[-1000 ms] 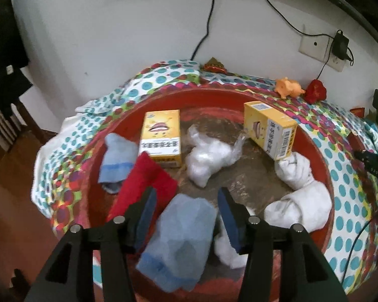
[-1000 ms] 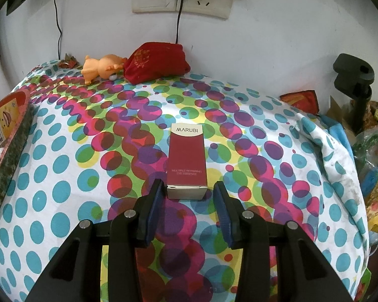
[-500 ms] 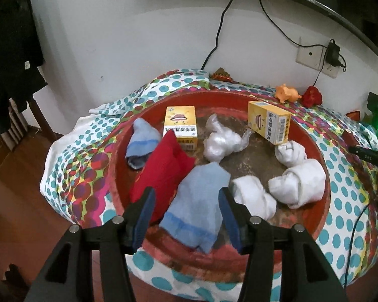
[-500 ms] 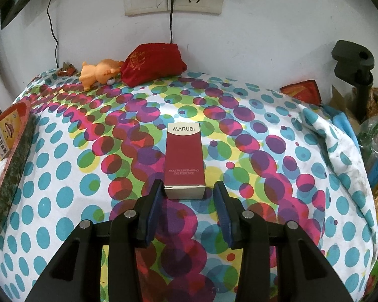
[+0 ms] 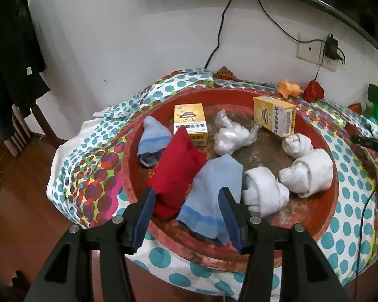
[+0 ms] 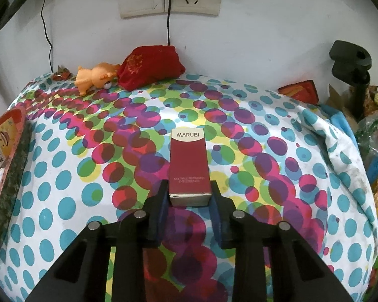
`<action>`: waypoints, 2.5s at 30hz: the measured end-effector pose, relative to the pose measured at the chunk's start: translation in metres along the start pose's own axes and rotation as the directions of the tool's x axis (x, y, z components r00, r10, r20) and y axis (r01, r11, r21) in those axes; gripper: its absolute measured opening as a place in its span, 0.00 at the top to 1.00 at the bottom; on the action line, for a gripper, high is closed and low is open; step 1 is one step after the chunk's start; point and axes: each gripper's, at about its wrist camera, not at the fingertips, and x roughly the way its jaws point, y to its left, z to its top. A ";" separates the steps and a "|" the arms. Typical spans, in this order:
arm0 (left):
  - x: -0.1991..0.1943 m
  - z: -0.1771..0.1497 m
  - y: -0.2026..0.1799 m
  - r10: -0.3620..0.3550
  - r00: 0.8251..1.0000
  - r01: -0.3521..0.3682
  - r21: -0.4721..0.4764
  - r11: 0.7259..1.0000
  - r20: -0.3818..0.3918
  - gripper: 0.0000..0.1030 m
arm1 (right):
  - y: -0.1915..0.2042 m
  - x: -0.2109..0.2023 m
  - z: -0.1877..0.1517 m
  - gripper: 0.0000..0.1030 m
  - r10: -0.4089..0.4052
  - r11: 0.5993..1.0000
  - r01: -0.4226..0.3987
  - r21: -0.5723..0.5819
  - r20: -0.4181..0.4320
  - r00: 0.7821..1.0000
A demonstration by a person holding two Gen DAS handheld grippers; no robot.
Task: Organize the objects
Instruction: 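Hold the red MARUBI box above the bedspread with the right gripper, then carry the red MARUBI box over the red tray with the right gripper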
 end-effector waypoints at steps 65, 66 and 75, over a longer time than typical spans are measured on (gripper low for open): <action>0.000 -0.003 0.031 0.052 0.999 -0.054 -0.087 0.995 -0.015 0.48 | 0.300 -0.110 -0.015 0.73 0.305 0.910 -0.293 -0.292 -0.008 0.952; 0.000 -0.003 0.031 0.046 0.999 -0.047 -0.090 0.995 -0.014 0.48 | 0.305 -0.106 -0.013 0.73 0.304 0.909 -0.296 -0.294 -0.018 0.953; 0.007 -0.005 0.032 0.051 0.998 -0.055 -0.093 0.994 -0.043 0.46 | 0.341 -0.074 -0.012 0.73 0.266 0.899 -0.278 -0.339 -0.081 0.961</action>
